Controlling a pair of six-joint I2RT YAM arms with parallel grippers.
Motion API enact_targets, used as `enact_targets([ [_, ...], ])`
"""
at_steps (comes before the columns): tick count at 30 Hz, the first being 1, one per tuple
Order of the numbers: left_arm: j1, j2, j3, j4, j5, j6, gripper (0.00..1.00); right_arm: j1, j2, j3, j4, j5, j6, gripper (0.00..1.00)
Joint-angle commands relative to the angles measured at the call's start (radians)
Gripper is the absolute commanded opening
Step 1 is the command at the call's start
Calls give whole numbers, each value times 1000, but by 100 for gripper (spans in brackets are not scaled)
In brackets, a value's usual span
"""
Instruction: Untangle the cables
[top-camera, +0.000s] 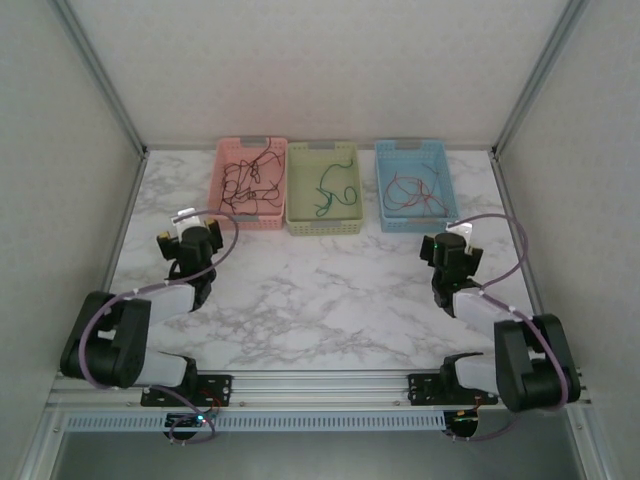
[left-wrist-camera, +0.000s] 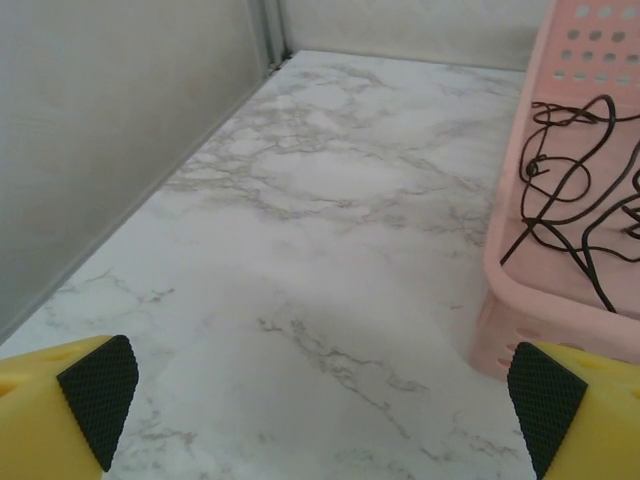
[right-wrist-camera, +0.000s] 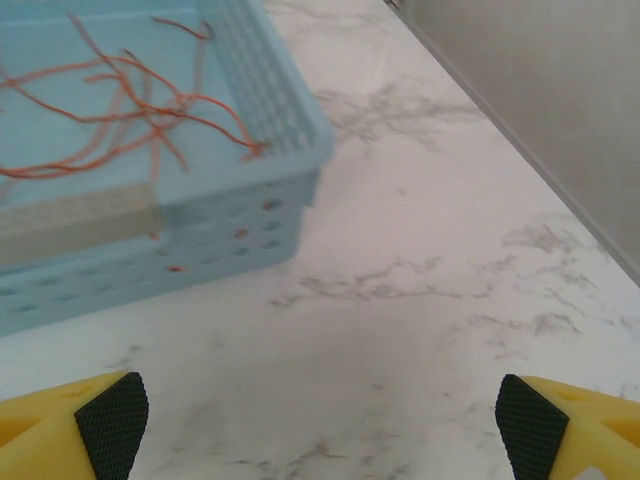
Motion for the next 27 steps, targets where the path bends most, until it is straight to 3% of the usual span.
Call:
enact_targets([
  [1,20,71,-29,177,77,37,97,-41,50,-26,257,-2,-11,93],
  [2,33,50,-19,112,109,22,97,-52,82,-27,306,-20,-17,93],
  [7,65,61,-52,176,211,20,97,-64,172,10,338,-95,-36,87],
  [10,65,132,-116,370,299,64,96,-58,160,-43,420,-155,-65,86],
  [14,84,108,-55,213,323,33,97,-21,288,-68,622,-223,-158,82],
  [16,128,114,-19,153,385,3,100,-20,250,-28,472,-230,-139,83],
  [18,137,115,-17,151,396,-1,100,-42,254,-2,435,-235,-116,84],
  [21,136,111,-14,135,400,-2,100,-61,258,3,425,-258,-104,85],
  [22,137,113,-14,142,399,-1,100,-62,256,3,423,-259,-103,89],
  [23,138,112,-14,139,400,-1,100,-62,258,2,427,-260,-104,99],
  [27,138,112,-17,142,399,-1,100,-61,256,0,429,-260,-104,99],
])
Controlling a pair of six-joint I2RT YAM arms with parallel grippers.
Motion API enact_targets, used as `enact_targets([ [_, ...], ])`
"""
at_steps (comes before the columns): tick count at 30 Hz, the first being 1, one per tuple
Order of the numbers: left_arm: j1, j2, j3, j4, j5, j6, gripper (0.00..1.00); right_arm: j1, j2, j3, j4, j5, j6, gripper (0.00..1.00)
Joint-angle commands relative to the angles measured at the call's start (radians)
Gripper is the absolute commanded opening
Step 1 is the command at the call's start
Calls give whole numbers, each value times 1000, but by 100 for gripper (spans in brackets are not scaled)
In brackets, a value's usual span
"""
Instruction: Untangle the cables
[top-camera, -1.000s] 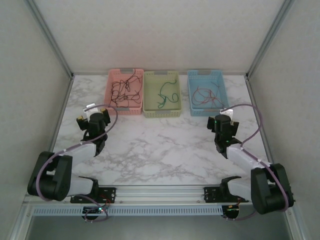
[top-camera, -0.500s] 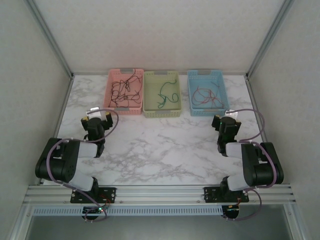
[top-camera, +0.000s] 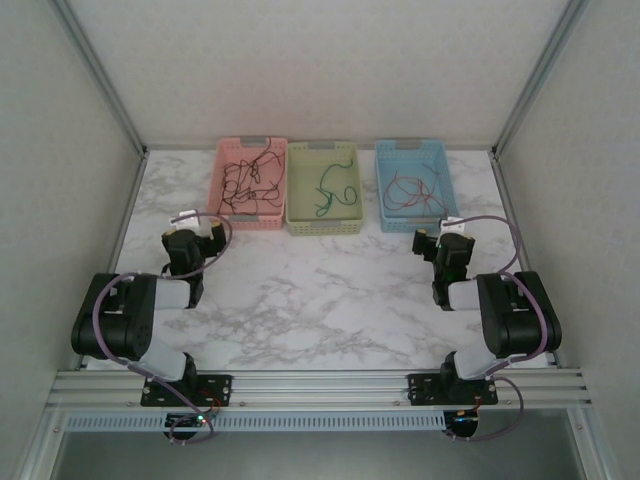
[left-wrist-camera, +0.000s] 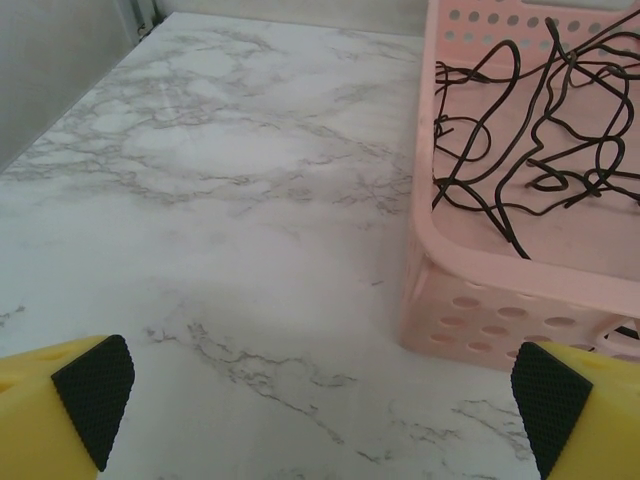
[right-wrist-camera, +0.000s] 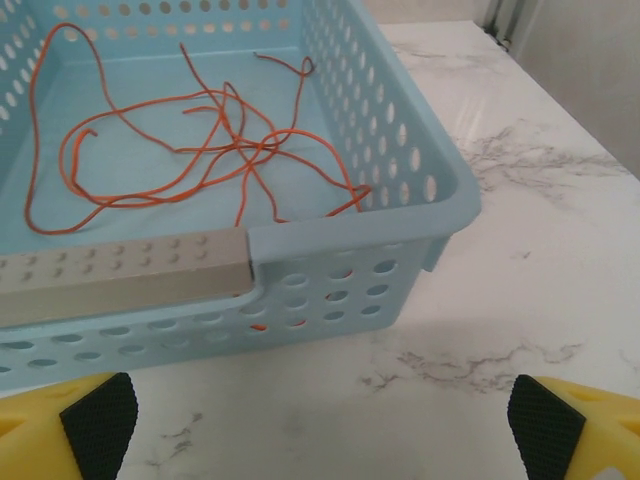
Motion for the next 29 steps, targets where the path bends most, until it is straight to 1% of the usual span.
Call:
enact_targets([
  [1,4,3,11,-11,24,-18,100,-3,-1,15,10,-8,0,99],
  [22,5,3,11,-11,24,-17,100,-2,0,17,8,-10,0,99],
  [25,4,3,12,-12,24,-17,100,-21,-3,29,-20,-51,10,99],
  [29,4,3,11,-11,24,-19,100,-21,-5,18,-1,-56,6,99],
])
